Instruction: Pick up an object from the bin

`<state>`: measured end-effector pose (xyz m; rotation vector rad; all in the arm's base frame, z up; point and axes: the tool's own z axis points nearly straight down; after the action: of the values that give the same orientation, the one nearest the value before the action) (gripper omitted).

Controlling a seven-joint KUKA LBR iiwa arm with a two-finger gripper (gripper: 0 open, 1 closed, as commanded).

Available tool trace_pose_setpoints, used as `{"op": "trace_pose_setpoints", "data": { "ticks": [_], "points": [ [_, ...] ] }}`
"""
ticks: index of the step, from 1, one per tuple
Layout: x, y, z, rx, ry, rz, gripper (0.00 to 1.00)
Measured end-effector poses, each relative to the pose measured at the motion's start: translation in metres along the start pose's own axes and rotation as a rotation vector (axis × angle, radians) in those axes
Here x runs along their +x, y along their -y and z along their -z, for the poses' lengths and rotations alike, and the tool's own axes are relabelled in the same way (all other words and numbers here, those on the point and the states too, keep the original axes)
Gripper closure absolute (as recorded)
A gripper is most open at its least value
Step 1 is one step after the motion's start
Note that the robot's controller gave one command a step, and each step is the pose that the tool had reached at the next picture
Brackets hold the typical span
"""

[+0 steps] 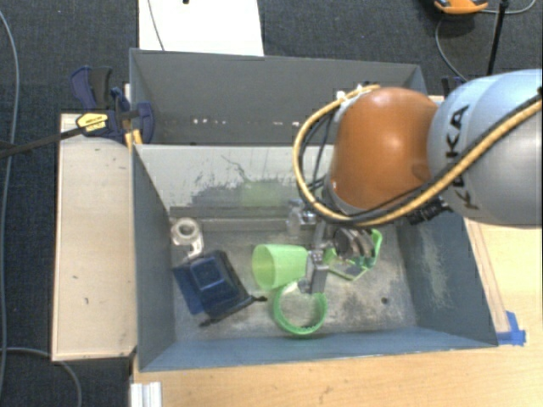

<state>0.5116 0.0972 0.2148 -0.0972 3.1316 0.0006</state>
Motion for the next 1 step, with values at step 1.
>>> {"op": "trace_pose_setpoints", "data": {
  "ticks": [1],
  "points": [
    [-0.0064, -0.0076, -0.014, -0.001, -0.001, 0.038, 0.0]
  ]
}}
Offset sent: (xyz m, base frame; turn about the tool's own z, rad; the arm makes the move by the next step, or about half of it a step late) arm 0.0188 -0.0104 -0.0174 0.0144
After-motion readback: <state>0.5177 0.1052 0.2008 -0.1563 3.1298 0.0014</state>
